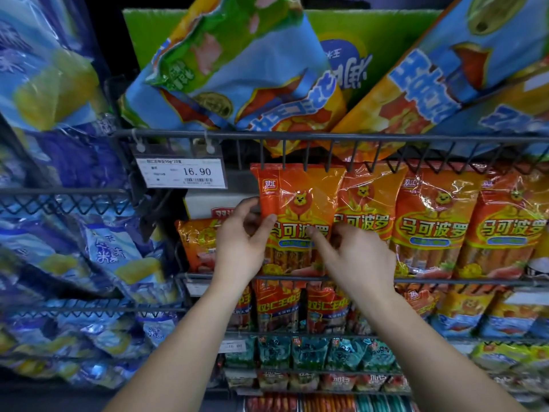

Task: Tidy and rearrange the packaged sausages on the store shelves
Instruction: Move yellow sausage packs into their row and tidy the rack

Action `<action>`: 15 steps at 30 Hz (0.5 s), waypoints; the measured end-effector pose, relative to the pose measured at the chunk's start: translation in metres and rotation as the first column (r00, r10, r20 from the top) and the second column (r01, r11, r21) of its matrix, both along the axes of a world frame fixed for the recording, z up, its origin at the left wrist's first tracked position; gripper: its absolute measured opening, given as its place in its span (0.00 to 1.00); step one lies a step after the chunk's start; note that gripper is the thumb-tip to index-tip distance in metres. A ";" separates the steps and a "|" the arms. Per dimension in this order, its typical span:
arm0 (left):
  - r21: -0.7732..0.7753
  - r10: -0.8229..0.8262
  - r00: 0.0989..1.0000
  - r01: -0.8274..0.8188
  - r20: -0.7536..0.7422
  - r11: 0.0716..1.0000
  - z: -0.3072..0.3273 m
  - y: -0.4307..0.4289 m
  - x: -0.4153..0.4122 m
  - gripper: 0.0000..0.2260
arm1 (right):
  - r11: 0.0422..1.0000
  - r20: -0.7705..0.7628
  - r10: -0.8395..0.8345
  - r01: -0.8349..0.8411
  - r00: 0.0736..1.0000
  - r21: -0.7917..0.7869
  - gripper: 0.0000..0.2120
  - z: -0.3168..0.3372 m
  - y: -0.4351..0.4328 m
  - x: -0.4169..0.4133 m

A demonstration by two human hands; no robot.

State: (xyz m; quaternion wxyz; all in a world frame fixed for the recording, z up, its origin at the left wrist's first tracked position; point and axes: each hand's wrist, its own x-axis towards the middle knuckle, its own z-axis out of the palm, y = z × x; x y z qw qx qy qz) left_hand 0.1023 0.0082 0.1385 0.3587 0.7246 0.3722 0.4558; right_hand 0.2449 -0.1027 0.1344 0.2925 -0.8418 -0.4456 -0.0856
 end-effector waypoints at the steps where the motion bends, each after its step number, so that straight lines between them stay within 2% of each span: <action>1: -0.003 0.012 1.000 -0.012 -0.011 1.000 0.000 0.001 0.001 0.09 | 1.000 -0.022 0.009 -0.009 1.000 -0.004 0.29 0.001 0.002 0.002; 7: -0.023 0.044 0.997 -0.045 -0.055 0.999 -0.003 0.006 0.004 0.08 | 0.995 -0.054 0.086 -0.084 0.995 0.045 0.29 0.002 0.012 0.012; 15: -0.022 0.071 0.997 -0.071 -0.038 0.997 -0.002 0.002 -0.008 0.06 | 0.988 -0.064 0.118 -0.111 0.991 0.106 0.30 0.002 0.012 0.016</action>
